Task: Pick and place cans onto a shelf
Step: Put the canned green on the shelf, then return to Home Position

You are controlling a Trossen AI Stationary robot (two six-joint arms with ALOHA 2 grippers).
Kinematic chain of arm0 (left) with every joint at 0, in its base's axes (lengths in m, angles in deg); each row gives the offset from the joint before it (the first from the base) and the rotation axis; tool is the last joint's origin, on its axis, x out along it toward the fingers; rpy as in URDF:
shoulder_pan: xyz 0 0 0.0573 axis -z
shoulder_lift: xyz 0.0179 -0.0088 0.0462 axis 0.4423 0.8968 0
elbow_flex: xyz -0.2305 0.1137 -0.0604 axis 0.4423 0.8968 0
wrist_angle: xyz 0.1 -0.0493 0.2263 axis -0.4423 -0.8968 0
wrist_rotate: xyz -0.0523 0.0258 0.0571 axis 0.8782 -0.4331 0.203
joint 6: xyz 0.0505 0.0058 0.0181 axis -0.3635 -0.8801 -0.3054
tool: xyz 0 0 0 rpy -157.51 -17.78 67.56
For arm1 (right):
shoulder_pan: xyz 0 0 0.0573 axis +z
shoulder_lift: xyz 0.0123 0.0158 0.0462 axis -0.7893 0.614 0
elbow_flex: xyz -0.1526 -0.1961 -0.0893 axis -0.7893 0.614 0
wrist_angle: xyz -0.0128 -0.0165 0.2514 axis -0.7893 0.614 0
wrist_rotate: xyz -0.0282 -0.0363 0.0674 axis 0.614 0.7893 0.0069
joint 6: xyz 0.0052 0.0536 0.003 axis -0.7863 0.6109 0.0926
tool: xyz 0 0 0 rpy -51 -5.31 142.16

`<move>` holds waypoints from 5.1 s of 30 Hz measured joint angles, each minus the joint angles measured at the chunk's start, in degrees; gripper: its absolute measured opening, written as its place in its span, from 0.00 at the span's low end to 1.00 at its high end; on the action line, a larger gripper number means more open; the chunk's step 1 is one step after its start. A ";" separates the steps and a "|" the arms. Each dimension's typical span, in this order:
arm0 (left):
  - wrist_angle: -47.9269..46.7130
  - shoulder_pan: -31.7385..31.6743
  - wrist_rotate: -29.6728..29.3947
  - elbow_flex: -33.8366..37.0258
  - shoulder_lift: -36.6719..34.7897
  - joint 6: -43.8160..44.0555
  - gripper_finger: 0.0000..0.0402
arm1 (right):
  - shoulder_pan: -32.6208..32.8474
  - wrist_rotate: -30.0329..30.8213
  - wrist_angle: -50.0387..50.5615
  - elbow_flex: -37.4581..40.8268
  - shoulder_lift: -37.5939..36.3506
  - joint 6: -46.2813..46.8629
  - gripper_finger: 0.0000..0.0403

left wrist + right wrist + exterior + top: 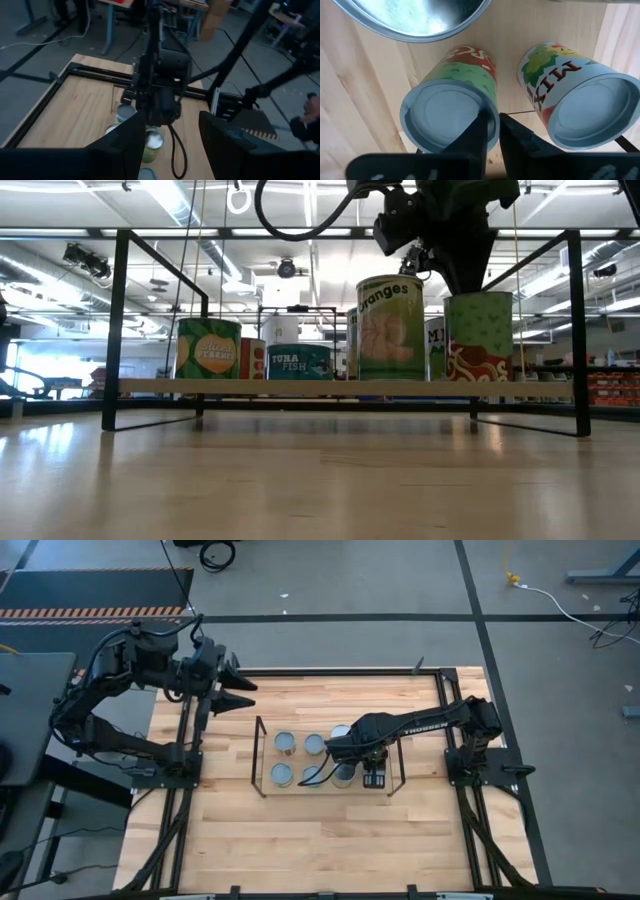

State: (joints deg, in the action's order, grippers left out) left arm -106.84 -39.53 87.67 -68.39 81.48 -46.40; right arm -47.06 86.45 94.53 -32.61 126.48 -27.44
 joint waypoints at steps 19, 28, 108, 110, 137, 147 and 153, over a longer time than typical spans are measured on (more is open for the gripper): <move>0.42 -0.07 -10.90 -0.02 -3.86 -6.09 0.46 | 0.00 -1.75 2.20 -5.31 -4.19 -0.01 0.26; -12.41 -0.04 -8.61 0.00 -4.15 -6.54 0.36 | -3.90 -5.96 -17.74 1.96 -21.94 -6.15 0.14; 15.33 -0.97 -17.19 0.00 7.87 -7.91 0.08 | -2.65 -14.25 -54.62 13.29 -56.47 -6.87 0.08; 12.44 -0.97 -16.61 -0.02 7.84 -7.96 0.08 | -3.21 -12.65 -53.38 13.29 -56.64 -6.16 0.08; 36.02 -0.86 -10.77 57.93 -42.63 1.99 0.09 | -1.70 -10.45 -91.73 48.71 -74.82 6.05 0.08; 55.90 -0.81 4.00 70.72 -50.28 4.27 0.09 | -1.81 -11.90 -105.10 64.30 -90.01 12.57 0.08; 53.73 -0.86 -1.81 71.82 -56.87 2.84 0.09 | -1.82 -6.75 -95.62 67.69 -106.61 10.46 0.08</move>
State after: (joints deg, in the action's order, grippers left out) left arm -53.11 -40.38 85.86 3.43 24.61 -43.55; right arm -48.88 79.70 -1.09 35.07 19.87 -16.98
